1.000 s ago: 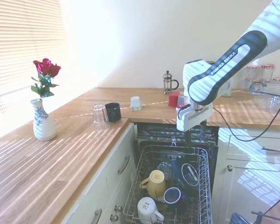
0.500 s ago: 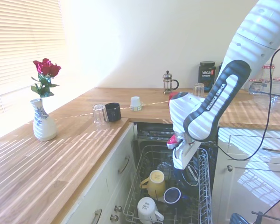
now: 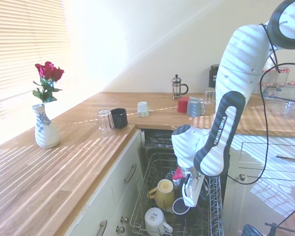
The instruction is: Unload the mug from the dish rack
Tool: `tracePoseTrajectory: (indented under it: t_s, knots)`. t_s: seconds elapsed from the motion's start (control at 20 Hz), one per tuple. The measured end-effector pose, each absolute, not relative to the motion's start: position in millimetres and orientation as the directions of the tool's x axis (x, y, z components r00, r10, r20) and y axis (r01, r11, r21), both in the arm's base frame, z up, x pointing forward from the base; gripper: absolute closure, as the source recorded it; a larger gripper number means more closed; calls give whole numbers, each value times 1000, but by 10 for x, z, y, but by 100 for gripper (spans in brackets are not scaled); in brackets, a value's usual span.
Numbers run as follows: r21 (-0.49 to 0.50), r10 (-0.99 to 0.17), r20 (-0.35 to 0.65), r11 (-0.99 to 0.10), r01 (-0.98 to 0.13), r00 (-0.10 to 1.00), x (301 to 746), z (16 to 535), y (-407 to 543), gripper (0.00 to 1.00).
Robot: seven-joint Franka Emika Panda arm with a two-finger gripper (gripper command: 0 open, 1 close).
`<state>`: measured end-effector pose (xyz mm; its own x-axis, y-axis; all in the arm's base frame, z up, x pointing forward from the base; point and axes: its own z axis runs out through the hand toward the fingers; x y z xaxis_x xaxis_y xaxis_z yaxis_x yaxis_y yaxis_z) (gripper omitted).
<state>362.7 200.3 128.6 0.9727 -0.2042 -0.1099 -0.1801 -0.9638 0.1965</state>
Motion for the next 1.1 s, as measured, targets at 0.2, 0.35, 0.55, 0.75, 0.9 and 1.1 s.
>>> tracePoseTrajectory:
  t_s: [0.2, 0.35, 0.55, 0.75, 0.9, 1.1]
  knots:
    - [228, -190, -124, -961, -159, 974, 3749, 993, 2036, 0]
    - [252, -182, -141, -957, -143, 973, 3828, 741, 2068, 0]
    - [275, -160, -162, -955, -112, 974, 3862, 532, 2063, 0]
    - [287, -150, -155, -952, -101, 976, 3924, 508, 1940, 100]
    - [277, -129, -149, -957, -84, 980, 3976, 467, 1852, 100]
    - [272, -98, -152, -961, -53, 984, 4062, 386, 1859, 100]
